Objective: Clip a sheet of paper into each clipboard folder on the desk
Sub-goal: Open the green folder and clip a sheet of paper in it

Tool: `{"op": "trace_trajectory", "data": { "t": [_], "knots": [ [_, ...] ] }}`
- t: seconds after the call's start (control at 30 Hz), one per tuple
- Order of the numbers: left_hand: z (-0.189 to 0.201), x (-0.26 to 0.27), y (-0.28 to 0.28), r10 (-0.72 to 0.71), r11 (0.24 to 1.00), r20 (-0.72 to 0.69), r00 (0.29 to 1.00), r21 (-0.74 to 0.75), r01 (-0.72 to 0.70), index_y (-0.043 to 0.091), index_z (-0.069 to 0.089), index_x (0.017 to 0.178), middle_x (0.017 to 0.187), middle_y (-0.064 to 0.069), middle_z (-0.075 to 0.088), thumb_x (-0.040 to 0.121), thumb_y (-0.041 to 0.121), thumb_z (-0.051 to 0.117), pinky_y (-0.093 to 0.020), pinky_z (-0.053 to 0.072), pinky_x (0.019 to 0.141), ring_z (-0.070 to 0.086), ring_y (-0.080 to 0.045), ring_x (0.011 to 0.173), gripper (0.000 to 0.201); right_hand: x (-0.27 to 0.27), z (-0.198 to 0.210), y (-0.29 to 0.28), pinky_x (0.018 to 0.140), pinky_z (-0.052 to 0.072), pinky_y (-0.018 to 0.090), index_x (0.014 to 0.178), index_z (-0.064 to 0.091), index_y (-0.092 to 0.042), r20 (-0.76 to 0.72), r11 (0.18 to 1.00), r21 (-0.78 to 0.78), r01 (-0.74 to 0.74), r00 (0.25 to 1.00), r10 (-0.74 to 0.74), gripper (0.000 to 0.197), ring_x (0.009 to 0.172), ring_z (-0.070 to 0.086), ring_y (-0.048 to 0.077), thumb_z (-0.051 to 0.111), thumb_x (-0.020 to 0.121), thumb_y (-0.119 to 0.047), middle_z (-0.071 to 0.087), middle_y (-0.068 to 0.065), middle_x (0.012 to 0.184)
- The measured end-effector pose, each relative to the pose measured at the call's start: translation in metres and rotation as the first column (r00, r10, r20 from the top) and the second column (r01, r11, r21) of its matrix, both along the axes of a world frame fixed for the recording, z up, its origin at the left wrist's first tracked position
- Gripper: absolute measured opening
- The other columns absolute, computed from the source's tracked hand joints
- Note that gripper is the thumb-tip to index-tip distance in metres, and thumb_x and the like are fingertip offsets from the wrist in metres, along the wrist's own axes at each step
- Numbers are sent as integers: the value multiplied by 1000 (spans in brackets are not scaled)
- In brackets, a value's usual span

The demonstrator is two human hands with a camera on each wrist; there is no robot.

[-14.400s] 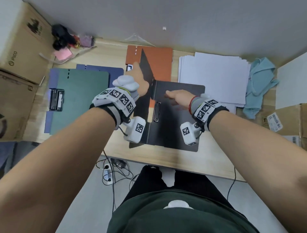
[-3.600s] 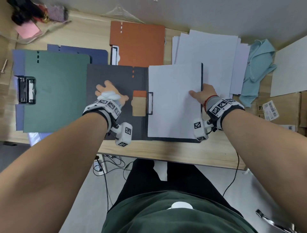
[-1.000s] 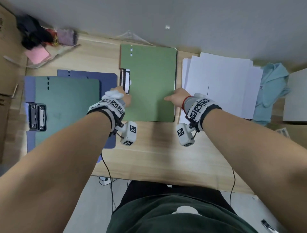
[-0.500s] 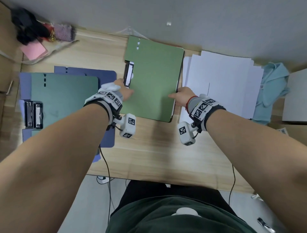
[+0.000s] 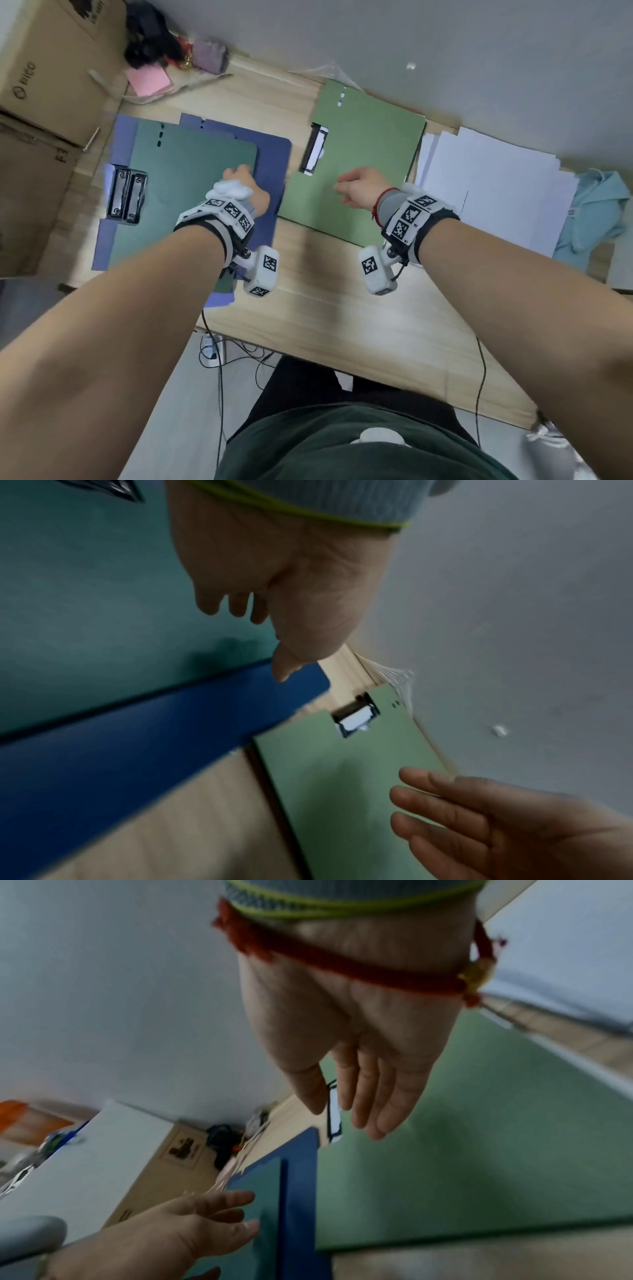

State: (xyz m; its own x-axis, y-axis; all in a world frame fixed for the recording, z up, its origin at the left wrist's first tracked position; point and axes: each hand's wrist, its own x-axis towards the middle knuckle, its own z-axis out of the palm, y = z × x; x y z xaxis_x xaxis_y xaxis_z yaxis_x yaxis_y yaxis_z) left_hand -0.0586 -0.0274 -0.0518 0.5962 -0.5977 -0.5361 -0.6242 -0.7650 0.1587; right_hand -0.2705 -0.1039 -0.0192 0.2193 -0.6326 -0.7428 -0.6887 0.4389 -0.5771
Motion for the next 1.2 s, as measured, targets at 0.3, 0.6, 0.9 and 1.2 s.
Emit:
{"op": "trace_trajectory", "data": {
  "t": [0.3, 0.6, 0.9, 1.2],
  "knots": [
    [-16, 67, 107, 79, 993, 81, 994, 76, -85, 17, 40, 143, 152, -10, 29, 85, 18, 68, -38, 33, 110, 41, -31, 132, 65, 92, -21, 87, 97, 53, 41, 132, 52, -7, 118, 962, 246, -116, 989, 89, 42, 104, 66, 27, 63, 92, -18, 63, 12, 107],
    [-10, 75, 125, -83, 995, -102, 991, 51, 89, 15, 33, 147, 150, -8, 38, 90, 24, 63, -44, 40, 108, 49, -31, 130, 65, 138, -36, 116, 90, 47, 37, 129, 53, -18, 147, 914, 402, 60, 981, -129, 42, 103, 55, 16, 66, 90, -28, 63, -2, 111],
    [12, 80, 115, -58, 994, -79, 995, -97, 50, 22, 49, 137, 132, -3, 62, 97, 28, 50, -41, 44, 103, 58, -31, 119, 41, 143, -39, 124, 77, 59, 39, 101, 56, -16, 229, 921, 374, 107, 952, -203, 9, 101, 68, 28, 61, 94, -18, 68, 9, 118],
    [45, 44, 79, -8, 992, 49, 999, -124, 14, 23, 46, 136, 143, -11, 39, 90, 42, 60, -44, 39, 99, 43, -32, 127, 52, 59, -4, 88, 83, 58, 42, 120, 57, -31, 244, 969, 189, 156, 949, -201, 32, 94, 69, 20, 56, 96, -10, 71, -2, 107]
  ]
}}
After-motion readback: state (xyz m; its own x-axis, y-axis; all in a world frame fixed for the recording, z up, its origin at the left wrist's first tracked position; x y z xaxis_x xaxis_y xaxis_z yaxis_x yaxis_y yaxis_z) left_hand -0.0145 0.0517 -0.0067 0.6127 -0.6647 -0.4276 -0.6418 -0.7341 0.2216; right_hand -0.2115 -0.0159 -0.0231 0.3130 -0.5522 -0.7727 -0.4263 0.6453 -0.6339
